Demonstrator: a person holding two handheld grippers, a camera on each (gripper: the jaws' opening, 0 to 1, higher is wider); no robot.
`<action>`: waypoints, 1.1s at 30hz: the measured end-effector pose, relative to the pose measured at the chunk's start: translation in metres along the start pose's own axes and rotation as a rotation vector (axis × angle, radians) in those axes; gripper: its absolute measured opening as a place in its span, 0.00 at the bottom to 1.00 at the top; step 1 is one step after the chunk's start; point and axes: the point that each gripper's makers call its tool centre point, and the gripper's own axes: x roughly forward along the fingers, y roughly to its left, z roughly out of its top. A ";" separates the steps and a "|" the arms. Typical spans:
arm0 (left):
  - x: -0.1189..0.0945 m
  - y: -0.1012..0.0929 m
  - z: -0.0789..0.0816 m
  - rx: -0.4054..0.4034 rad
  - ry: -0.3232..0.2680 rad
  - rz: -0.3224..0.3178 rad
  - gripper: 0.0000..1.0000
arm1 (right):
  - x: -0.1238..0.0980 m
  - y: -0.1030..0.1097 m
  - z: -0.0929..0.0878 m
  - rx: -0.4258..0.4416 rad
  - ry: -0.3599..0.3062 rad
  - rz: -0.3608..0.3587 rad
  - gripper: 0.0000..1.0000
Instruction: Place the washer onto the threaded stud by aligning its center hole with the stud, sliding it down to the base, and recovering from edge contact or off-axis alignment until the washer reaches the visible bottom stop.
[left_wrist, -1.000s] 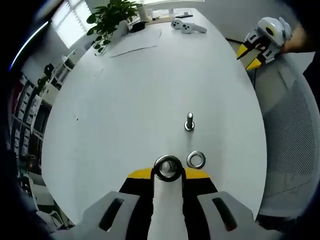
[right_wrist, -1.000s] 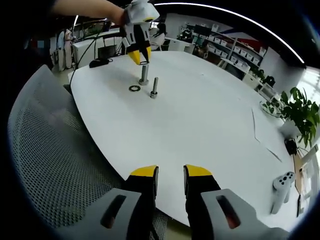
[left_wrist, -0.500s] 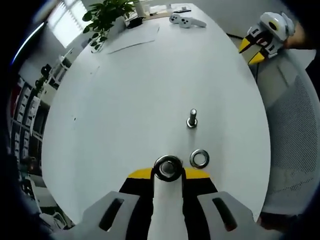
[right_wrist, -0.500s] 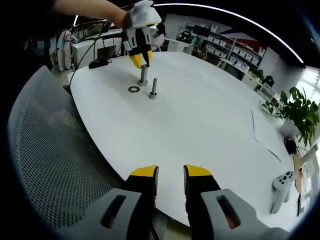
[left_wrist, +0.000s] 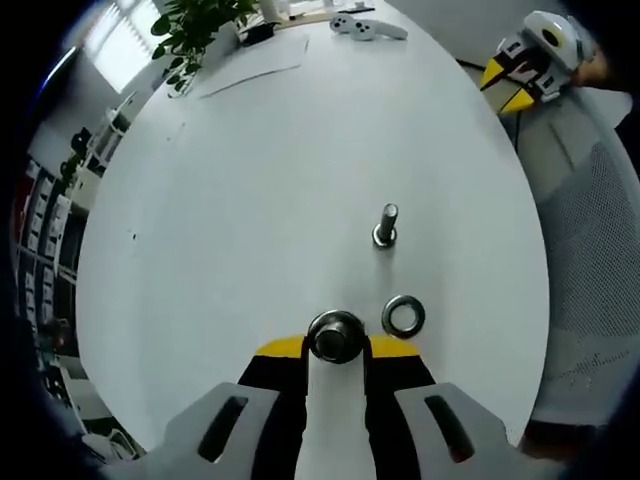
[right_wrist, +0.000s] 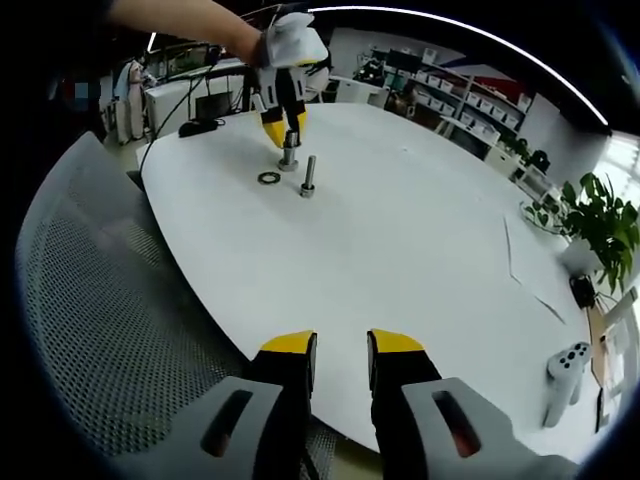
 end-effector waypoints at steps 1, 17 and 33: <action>0.002 0.000 0.000 0.001 0.001 -0.001 0.18 | 0.000 0.000 0.000 -0.001 0.000 0.001 0.23; 0.022 -0.008 -0.006 -0.011 0.026 -0.031 0.18 | -0.001 -0.002 0.000 0.013 0.001 -0.012 0.23; 0.010 -0.013 -0.014 -0.082 -0.024 0.005 0.23 | -0.001 -0.001 0.000 0.013 0.000 -0.007 0.23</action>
